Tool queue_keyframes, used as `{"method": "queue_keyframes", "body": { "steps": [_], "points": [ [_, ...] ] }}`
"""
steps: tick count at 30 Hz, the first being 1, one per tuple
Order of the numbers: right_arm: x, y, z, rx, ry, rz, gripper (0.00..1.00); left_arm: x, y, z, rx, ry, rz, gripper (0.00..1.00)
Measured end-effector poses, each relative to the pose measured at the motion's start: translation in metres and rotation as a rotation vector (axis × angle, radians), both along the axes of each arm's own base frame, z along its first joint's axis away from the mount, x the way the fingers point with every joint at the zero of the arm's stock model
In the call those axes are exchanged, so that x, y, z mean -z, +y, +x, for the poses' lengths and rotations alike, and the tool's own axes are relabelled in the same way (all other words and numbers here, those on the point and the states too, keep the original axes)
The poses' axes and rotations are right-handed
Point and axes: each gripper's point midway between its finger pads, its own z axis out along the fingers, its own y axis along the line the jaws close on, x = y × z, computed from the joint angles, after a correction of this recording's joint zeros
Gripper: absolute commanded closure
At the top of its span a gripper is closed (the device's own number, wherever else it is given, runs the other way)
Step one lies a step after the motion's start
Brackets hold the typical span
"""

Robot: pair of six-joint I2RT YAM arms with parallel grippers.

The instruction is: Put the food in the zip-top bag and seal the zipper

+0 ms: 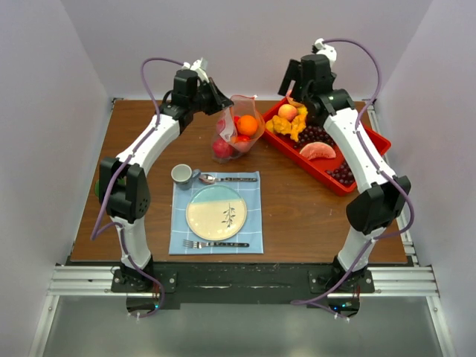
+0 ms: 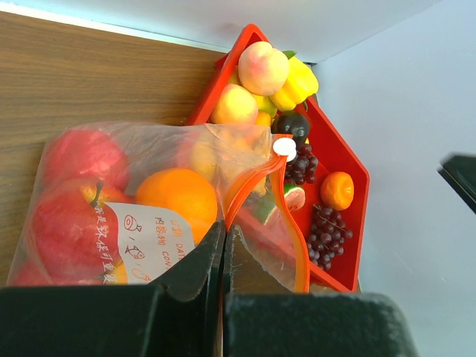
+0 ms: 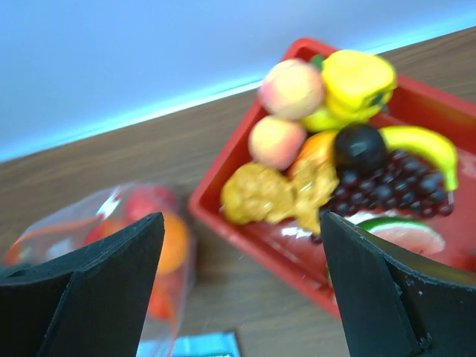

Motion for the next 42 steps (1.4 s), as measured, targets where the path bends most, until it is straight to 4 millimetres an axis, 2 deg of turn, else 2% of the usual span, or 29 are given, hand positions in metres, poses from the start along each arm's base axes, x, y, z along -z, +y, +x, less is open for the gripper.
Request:
{"method": "queue_keyframes", "body": {
  "steps": [4, 9, 13, 15, 17, 21, 24, 26, 27, 29, 32, 36, 42],
  "points": [
    [0.033, -0.032, 0.036, 0.053, 0.025, -0.042, 0.09, 0.000, 0.000, 0.000, 0.003, 0.000, -0.002, 1.00],
    [0.121, -0.068, 0.079, 0.073, 0.139, -0.084, 0.08, 0.000, 0.000, 0.000, 0.003, -0.001, 0.000, 1.00],
    [0.176, -0.094, 0.096, 0.084, 0.210, -0.104, 0.08, -0.001, 0.000, 0.000, 0.003, -0.002, 0.001, 1.00],
    [0.196, -0.105, 0.100, 0.092, 0.237, -0.119, 0.08, -0.001, 0.000, 0.000, 0.003, -0.003, 0.001, 1.00],
    [0.207, -0.109, 0.104, 0.092, 0.249, -0.128, 0.07, -0.002, 0.000, 0.000, 0.003, -0.004, 0.002, 1.00],
    [0.217, -0.107, 0.109, 0.075, 0.250, -0.132, 0.09, -0.001, 0.000, 0.000, 0.000, -0.001, 0.004, 1.00],
    [0.216, -0.106, 0.114, 0.071, 0.229, -0.127, 0.11, -0.003, 0.001, -0.001, -0.001, 0.004, 0.008, 1.00],
    [0.213, -0.105, 0.119, 0.063, 0.208, -0.115, 0.17, -0.004, 0.002, 0.000, -0.004, 0.003, 0.013, 1.00],
    [0.212, -0.105, 0.120, 0.062, 0.202, -0.111, 0.24, -0.005, 0.002, 0.000, -0.005, 0.001, 0.016, 1.00],
    [0.211, -0.106, 0.122, 0.065, 0.190, -0.104, 0.27, -0.005, 0.003, 0.000, -0.008, -0.001, 0.024, 1.00],
    [0.212, -0.109, 0.124, 0.073, 0.183, -0.095, 0.18, -0.003, 0.005, 0.001, -0.014, 0.002, 0.032, 1.00],
    [0.217, -0.110, 0.122, 0.075, 0.198, -0.096, 0.12, -0.003, 0.005, 0.000, -0.014, 0.001, 0.035, 1.00],
    [0.220, -0.110, 0.119, 0.074, 0.213, -0.095, 0.14, -0.002, 0.005, 0.000, -0.016, 0.003, 0.037, 1.00]
  ]
}}
